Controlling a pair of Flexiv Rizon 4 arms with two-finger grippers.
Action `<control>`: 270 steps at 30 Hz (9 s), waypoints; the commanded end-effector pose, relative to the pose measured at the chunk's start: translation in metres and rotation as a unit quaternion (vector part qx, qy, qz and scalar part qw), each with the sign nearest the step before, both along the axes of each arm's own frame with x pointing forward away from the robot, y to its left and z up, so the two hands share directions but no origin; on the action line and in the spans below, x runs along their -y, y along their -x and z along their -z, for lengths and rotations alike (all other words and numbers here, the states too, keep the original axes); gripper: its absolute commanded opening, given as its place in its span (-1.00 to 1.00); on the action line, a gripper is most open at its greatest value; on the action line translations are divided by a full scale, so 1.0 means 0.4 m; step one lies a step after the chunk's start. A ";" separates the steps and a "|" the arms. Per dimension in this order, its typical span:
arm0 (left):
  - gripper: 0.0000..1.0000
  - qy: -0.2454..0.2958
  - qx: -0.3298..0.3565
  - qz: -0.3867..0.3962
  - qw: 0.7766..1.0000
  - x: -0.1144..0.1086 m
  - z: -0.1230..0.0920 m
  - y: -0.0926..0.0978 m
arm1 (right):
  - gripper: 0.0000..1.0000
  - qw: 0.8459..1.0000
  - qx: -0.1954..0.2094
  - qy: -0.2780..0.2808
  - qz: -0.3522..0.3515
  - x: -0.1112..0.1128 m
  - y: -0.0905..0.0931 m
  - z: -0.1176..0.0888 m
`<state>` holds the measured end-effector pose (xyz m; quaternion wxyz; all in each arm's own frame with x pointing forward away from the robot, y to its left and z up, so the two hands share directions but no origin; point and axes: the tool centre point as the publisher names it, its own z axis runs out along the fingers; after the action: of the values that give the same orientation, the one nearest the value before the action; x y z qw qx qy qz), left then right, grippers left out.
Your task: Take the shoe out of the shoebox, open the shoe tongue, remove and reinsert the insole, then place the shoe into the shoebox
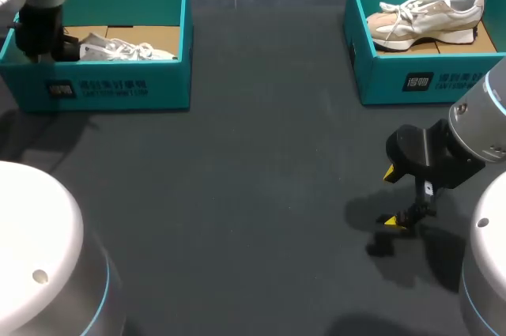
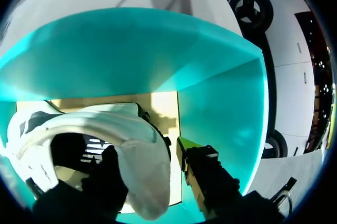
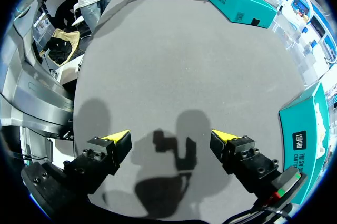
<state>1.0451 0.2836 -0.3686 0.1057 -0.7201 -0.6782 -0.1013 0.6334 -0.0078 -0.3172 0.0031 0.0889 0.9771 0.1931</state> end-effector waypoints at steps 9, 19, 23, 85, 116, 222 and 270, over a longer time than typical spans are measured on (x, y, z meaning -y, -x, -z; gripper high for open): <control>0.33 0.043 0.006 0.007 0.999 -0.002 -0.076 0.001 | 1.00 1.000 0.002 0.001 0.001 0.001 0.006 -0.001; 1.00 0.090 0.016 0.010 0.996 0.036 -0.190 -0.003 | 1.00 1.000 0.002 0.001 0.001 0.001 0.006 -0.001; 1.00 0.101 0.017 0.010 0.995 0.042 -0.252 0.014 | 1.00 1.000 0.002 0.001 0.001 0.001 0.006 -0.001; 1.00 0.131 0.019 -0.008 0.991 -0.007 -0.513 0.124 | 1.00 0.970 -0.006 0.021 0.241 0.096 -0.357 -0.208; 1.00 0.131 0.019 -0.008 0.991 -0.007 -0.513 0.124 | 1.00 0.858 -0.072 0.111 0.497 0.328 -0.782 -0.291; 1.00 0.131 0.019 -0.008 0.991 -0.007 -0.513 0.124 | 0.27 0.745 -0.051 0.150 0.648 0.810 -1.391 0.054; 1.00 0.131 0.019 -0.008 0.991 -0.007 -0.513 0.124 | -0.03 0.736 -0.092 0.172 0.648 0.810 -1.373 0.136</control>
<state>0.9962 0.2860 -0.1635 -0.0015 -0.7199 -0.6937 -0.0232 1.1748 -0.3311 -0.3701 0.0580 0.7153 0.6957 -0.0310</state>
